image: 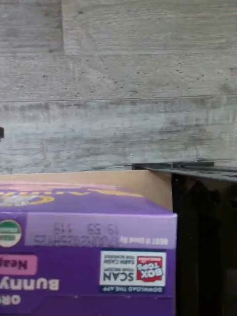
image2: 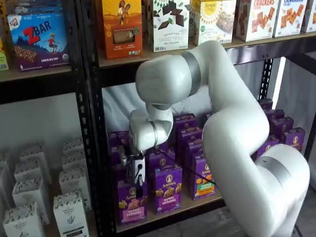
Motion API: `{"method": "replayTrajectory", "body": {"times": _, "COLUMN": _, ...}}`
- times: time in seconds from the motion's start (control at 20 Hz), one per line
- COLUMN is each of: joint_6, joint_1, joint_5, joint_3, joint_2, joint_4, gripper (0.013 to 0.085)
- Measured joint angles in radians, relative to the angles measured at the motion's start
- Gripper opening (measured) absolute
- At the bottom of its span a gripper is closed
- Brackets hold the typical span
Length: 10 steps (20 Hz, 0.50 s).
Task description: Pick up the purple box with a pink patch in the middle, on the bottom shelf, the first box from the left
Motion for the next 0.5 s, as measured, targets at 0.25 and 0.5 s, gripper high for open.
{"method": "replayTrajectory", "body": {"times": 0.25, "joint_6": -0.027, "joint_1": 0.004, "joint_5": -0.014, "joint_3": -0.016, "joint_2": 0.023, "joint_4": 0.034, "gripper": 0.085}}
{"method": "replayTrajectory", "body": {"times": 0.5, "joint_6": -0.045, "joint_1": 0.007, "joint_5": -0.03, "joint_3": -0.019, "joint_2": 0.032, "joint_4": 0.057, "gripper": 0.077}}
